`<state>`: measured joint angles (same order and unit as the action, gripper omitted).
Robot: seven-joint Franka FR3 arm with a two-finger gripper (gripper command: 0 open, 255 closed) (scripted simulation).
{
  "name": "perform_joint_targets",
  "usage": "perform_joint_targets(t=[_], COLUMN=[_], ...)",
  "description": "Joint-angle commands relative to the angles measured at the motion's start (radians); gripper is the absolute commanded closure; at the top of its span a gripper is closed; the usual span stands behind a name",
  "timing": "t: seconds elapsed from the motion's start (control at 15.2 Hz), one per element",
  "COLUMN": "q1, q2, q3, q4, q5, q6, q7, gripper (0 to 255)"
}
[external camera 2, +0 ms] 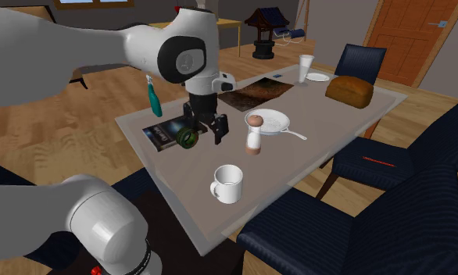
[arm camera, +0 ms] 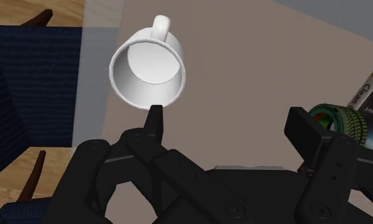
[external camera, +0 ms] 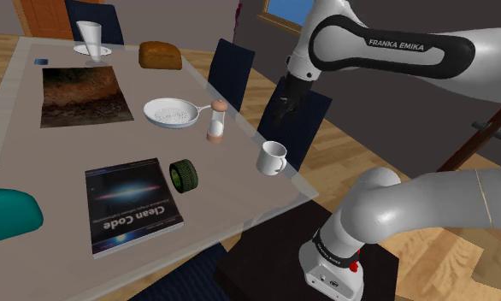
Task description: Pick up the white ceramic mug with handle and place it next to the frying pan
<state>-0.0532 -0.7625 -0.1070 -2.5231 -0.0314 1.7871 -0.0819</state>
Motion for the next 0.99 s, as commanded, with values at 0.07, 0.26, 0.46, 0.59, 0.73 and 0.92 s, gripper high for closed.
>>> perform_joint_targets(t=[0.07,0.26,0.46,0.59,0.73,0.92], q1=[-0.026,-0.049,-0.071,-0.084,-0.095,-0.095], q2=[0.033,0.085,0.152,0.206,0.265,0.284], q3=[-0.047,-0.091,-0.137,-0.169,-0.201,-0.207], q4=[-0.055,-0.092,-0.117,-0.126,-0.130,-0.146], q5=[-0.040,-0.076,-0.109,-0.128,-0.144,-0.145], q6=[0.088,0.178,0.272,0.336,0.401,0.436], q7=[-0.049,-0.093,-0.136,-0.165,-0.195,-0.197], gripper=[0,0,0,0,0,0])
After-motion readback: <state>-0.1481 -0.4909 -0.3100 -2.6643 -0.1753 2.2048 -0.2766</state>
